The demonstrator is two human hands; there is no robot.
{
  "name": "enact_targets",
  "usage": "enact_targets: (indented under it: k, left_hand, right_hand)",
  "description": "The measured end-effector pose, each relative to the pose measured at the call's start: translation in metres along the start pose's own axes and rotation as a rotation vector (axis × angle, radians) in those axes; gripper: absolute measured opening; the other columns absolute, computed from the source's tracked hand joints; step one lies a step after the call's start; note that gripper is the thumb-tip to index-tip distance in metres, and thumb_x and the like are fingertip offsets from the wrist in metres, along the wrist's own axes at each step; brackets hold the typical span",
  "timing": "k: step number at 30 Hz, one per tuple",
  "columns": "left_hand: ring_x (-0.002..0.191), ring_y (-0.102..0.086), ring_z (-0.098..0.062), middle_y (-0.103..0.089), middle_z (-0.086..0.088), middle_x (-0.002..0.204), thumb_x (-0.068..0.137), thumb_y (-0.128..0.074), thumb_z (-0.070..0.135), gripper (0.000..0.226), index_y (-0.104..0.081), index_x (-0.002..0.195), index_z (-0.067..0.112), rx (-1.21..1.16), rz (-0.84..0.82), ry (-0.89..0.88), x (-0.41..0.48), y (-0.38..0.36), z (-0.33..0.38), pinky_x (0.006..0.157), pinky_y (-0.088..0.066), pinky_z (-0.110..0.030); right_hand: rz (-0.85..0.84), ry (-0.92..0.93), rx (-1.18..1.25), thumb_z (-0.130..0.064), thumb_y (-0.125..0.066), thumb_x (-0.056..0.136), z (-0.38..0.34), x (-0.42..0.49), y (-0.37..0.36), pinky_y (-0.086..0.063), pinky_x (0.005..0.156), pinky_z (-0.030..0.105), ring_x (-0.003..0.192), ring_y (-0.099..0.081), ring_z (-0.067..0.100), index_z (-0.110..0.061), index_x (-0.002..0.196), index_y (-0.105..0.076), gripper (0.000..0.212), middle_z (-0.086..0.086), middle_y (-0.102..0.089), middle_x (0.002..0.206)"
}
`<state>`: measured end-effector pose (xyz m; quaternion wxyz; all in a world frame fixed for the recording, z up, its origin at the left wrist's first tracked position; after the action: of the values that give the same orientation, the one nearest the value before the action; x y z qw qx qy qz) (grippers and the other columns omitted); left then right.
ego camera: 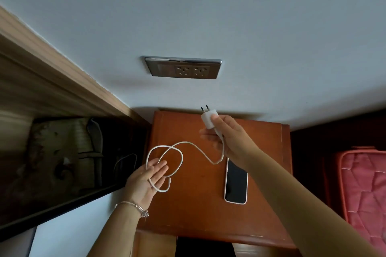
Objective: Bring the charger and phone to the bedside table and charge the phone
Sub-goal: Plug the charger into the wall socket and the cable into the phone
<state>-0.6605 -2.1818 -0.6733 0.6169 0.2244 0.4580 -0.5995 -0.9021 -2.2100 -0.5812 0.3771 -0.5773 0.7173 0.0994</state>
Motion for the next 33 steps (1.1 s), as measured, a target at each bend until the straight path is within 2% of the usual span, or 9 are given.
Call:
enact_targets:
  k: [5,9,16,23,25,29,33]
  left_hand:
    - [0.107,-0.061,-0.021,-0.066,-0.011,0.114,0.095,-0.042,0.012,0.024,-0.058,0.112,0.009,0.008,-0.015,-0.052,-0.014,-0.009,0.02,0.085,-0.047,-0.034]
    - [0.106,-0.062,-0.023,-0.067,-0.012,0.114,0.097,-0.039,0.012,0.027,-0.057,0.116,0.006,0.005,-0.01,-0.076,-0.024,-0.019,0.029,0.087,-0.046,-0.035]
    - [0.107,-0.062,-0.022,-0.067,-0.01,0.113,0.097,-0.039,0.011,0.027,-0.058,0.115,0.009,-0.013,-0.044,-0.088,-0.029,-0.028,0.033,0.09,-0.046,-0.034]
    - [0.109,-0.061,-0.022,-0.067,-0.01,0.114,0.096,-0.04,0.01,0.027,-0.058,0.115,0.01,-0.024,-0.067,-0.09,-0.03,-0.029,0.037,0.092,-0.045,-0.035]
    - [0.108,-0.062,-0.022,-0.067,-0.009,0.113,0.096,-0.04,0.01,0.026,-0.058,0.115,0.011,-0.019,-0.069,-0.09,-0.031,-0.028,0.04,0.094,-0.044,-0.036]
    - [0.102,-0.065,-0.019,-0.071,-0.007,0.107,0.095,-0.041,0.009,0.025,-0.061,0.111,0.012,-0.014,-0.058,-0.102,-0.034,-0.023,0.048,0.093,-0.045,-0.036]
    - [0.099,-0.067,-0.017,-0.074,-0.004,0.101,0.096,-0.041,0.01,0.024,-0.062,0.107,0.013,-0.007,-0.048,-0.109,-0.038,-0.02,0.061,0.089,-0.047,-0.034]
  right_hand:
    - [0.035,0.033,-0.058,-0.039,-0.051,0.092,-0.024,0.007,-0.019,-0.044,0.055,0.023,0.068,-0.066,0.012,-0.015,0.111,-0.051,0.031,-0.001,-0.066,0.071]
    - [0.09,0.085,-0.118,-0.038,-0.048,0.095,-0.04,0.012,-0.03,-0.043,0.06,0.029,0.07,-0.066,0.011,-0.011,0.118,-0.047,0.036,0.001,-0.068,0.079]
    - [0.209,0.134,-0.123,-0.034,-0.049,0.095,-0.056,0.019,-0.034,-0.05,0.055,0.023,0.069,-0.071,0.005,-0.017,0.118,-0.044,0.03,-0.003,-0.07,0.083]
    - [0.205,0.123,-0.075,-0.031,-0.047,0.097,-0.063,0.021,-0.04,-0.05,0.052,0.023,0.075,-0.071,0.009,-0.012,0.118,-0.045,0.029,0.001,-0.07,0.088]
    - [0.206,0.105,-0.103,-0.03,-0.044,0.098,-0.066,0.019,-0.044,-0.049,0.054,0.023,0.073,-0.069,0.009,-0.009,0.112,-0.052,0.027,0.001,-0.07,0.087]
    - [0.295,0.013,-0.045,-0.022,-0.049,0.095,-0.079,0.017,-0.044,-0.043,0.043,0.018,0.052,-0.062,0.006,-0.005,0.082,-0.058,0.024,0.003,-0.069,0.072]
    - [0.321,-0.046,0.083,-0.014,-0.055,0.092,-0.08,0.012,-0.049,-0.046,0.043,0.015,0.052,-0.06,0.009,-0.001,0.077,-0.058,0.02,0.008,-0.066,0.072]
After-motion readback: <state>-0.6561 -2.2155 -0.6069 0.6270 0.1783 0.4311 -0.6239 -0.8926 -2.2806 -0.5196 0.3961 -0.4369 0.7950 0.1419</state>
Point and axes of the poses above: each hand's wrist, its own x-axis towards the middle knuckle, its own y-axis out of the back of the hand, z = x × y, the point moved 8 cm from there along x, towards the middle knuckle
